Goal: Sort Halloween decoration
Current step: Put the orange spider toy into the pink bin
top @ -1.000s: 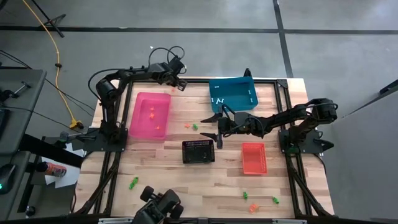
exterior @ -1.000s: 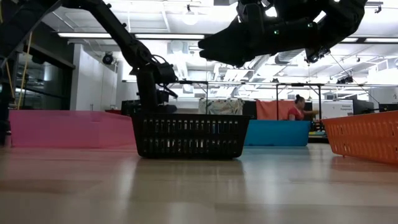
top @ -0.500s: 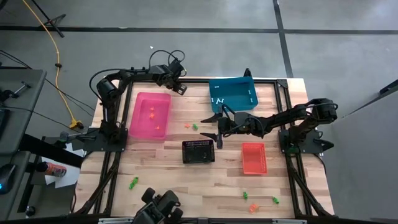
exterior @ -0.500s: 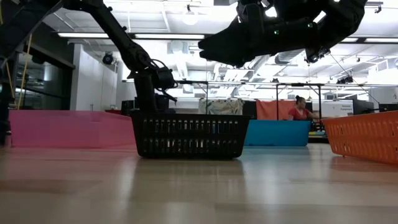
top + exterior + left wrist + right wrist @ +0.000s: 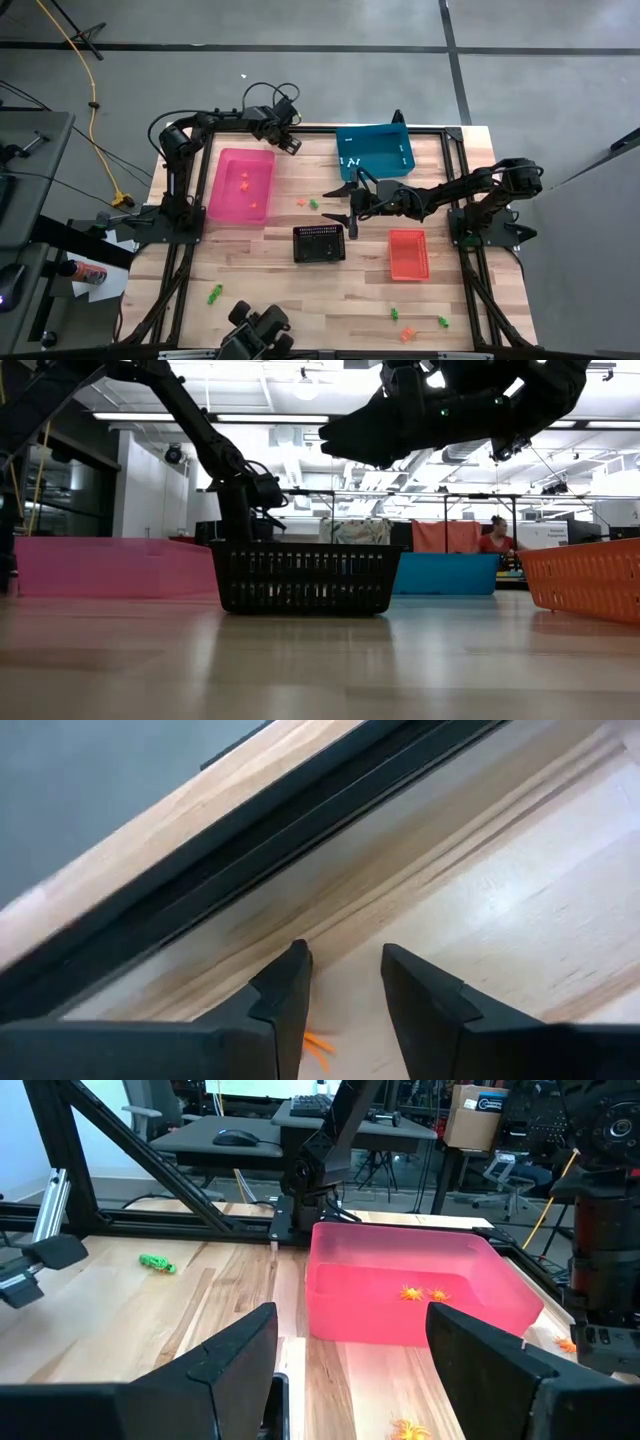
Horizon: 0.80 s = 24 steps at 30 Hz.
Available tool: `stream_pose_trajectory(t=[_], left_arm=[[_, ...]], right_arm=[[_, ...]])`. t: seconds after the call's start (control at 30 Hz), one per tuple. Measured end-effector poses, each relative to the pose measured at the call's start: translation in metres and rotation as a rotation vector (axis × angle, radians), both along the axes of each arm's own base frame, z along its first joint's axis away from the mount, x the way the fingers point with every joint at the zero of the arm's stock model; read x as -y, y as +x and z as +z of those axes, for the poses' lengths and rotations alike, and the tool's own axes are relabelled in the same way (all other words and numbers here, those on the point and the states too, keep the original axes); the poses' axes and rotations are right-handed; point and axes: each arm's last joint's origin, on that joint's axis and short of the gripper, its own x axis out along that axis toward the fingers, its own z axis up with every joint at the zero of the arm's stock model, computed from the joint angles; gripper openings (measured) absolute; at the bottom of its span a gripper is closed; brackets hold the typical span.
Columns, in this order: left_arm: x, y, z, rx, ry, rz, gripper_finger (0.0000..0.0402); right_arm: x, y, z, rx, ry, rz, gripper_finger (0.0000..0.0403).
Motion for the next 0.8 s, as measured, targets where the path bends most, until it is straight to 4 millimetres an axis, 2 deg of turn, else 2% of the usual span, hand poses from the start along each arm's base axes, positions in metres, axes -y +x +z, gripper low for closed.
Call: stream_pose_trajectory(t=[0.17,0.33,0.6,0.8], left_arm=[[-0.002,-0.001,0.011,-0.101,0.035,-0.033,0.0115],[-0.006,-0.001,0.043,-0.068,0.090,0.015,0.0115],[-0.004,-0.015,0.021,-0.087,-0.073,0.110,0.0115],[-0.004,-0.021,0.012,-0.067,-0.102,0.133,0.0115]], right_arm=[[0.000,0.000,0.000,0.000,0.000,0.000,0.0252],[0.000,0.000,0.000,-0.002,-0.007,0.001,0.0252],[0.000,0.000,-0.001,-0.007,0.011,-0.001,0.0252],[0.000,0.000,-0.001,-0.007,0.011,-0.001,0.0252]])
